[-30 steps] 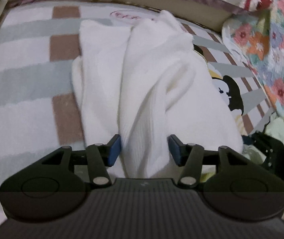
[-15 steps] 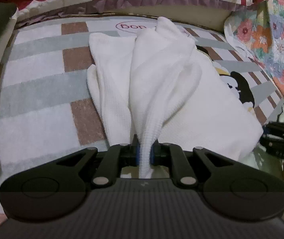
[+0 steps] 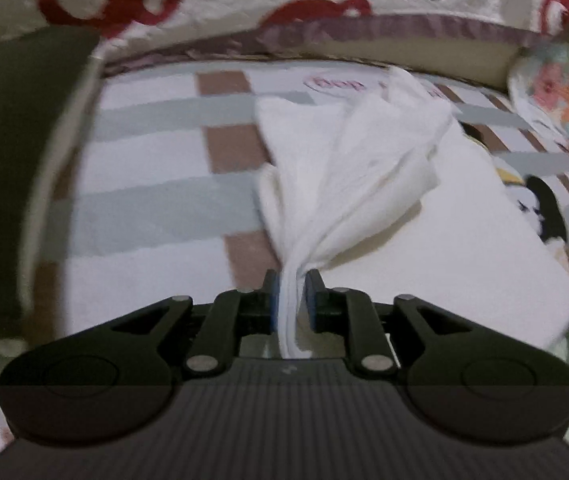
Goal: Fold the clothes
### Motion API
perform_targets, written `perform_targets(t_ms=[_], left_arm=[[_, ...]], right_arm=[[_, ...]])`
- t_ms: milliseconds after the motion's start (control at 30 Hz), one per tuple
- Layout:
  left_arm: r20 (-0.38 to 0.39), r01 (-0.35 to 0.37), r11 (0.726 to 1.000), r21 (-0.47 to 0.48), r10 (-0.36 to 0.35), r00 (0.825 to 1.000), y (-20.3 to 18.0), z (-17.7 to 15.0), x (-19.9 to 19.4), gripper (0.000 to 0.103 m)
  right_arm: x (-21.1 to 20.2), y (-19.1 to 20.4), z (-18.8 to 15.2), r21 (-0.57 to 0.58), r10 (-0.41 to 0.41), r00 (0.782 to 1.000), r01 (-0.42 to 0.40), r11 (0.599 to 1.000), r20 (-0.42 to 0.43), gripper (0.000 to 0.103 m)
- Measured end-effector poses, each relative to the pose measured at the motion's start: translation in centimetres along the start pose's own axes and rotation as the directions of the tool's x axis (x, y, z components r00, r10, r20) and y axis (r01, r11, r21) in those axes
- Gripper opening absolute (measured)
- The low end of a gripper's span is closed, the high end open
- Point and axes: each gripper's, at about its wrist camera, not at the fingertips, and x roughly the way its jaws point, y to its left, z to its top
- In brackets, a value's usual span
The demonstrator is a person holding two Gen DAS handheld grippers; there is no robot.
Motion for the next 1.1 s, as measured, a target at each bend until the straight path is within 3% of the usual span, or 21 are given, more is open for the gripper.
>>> perform_targets(t_ms=[133, 267, 300, 367, 467, 500, 567, 667, 767, 833, 967, 1033, 1100], left_arm=[[0.057, -0.035, 0.997, 0.069, 0.031, 0.998, -0.6, 1.0, -2.1, 0.015], [0.102, 0.13, 0.985, 0.116, -0.142, 0.985, -2.3, 1.0, -4.4, 0.019], [0.101, 0.185, 0.973, 0.137, -0.2, 0.975, -2.9, 0.9, -4.8, 0.026], [0.037, 0.279, 0.942, 0.185, -0.29, 0.956, -4.3, 0.5, -4.4, 0.033], [-0.099, 0.199, 0.95, 0.24, -0.18, 0.979, -5.7, -0.6, -2.2, 0.034], [-0.145, 0.153, 0.962, 0.225, -0.123, 0.982, -5.6, -0.9, -1.2, 0.035], [-0.196, 0.129, 0.982, 0.135, -0.101, 0.975, -4.2, -1.3, 0.3, 0.035], [-0.203, 0.123, 0.981, 0.151, -0.091, 0.975, -4.4, -1.0, 0.3, 0.035], [-0.216, 0.106, 0.961, 0.255, -0.05, 0.975, -5.5, -0.9, 0.1, 0.036], [-0.174, 0.104, 0.961, 0.256, -0.06, 0.983, -5.5, -0.2, -0.8, 0.041], [0.01, 0.106, 0.967, 0.23, -0.111, 0.994, -5.4, 2.1, -2.4, 0.059], [0.065, 0.109, 0.959, 0.263, -0.13, 0.989, -5.9, 2.9, -2.0, 0.061], [0.05, 0.074, 0.922, 0.379, -0.1, 0.994, -7.5, 3.0, -0.5, 0.061]], right_arm=[[0.0, -0.2, -0.6, 0.013, 0.01, 1.0, -0.009, 1.0, -0.019, 0.016], [-0.5, -0.4, -0.1, -0.015, 0.046, 0.998, -0.046, 0.999, -0.051, 0.018], [-0.7, -1.3, -0.1, -0.013, 0.096, 0.993, -0.097, 0.995, -0.065, 0.023], [-1.0, -3.6, -0.1, 0.035, 0.175, 0.98, -0.172, 0.984, -0.095, 0.025], [-2.3, -6.7, 0.7, 0.117, 0.171, 0.983, -0.162, 0.98, -0.07, 0.031], [-2.6, -7.0, 1.4, 0.105, 0.168, 0.984, -0.162, 0.981, -0.053, 0.031], [-2.8, -7.2, 2.9, 0.048, 0.16, 0.987, -0.159, 0.986, -0.031, 0.031], [-1.9, -6.9, 5.5, -0.053, 0.152, 0.988, -0.153, 0.987, -0.005, 0.031], [-0.6, -6.1, 8.1, -0.098, 0.209, 0.978, -0.206, 0.974, 0.025, 0.033], [0.4, -5.3, 9.1, -0.137, 0.253, 0.967, -0.248, 0.959, 0.025, 0.038], [3.0, -3.0, 9.7, -0.214, 0.3, 0.954, -0.297, 0.931, -0.016, 0.039], [4.4, -2.1, 9.5, -0.245, 0.282, 0.958, -0.284, 0.927, -0.043, 0.039], [5.8, -1.2, 9.3, -0.277, 0.263, 0.962, -0.272, 0.922, -0.07, 0.039]])
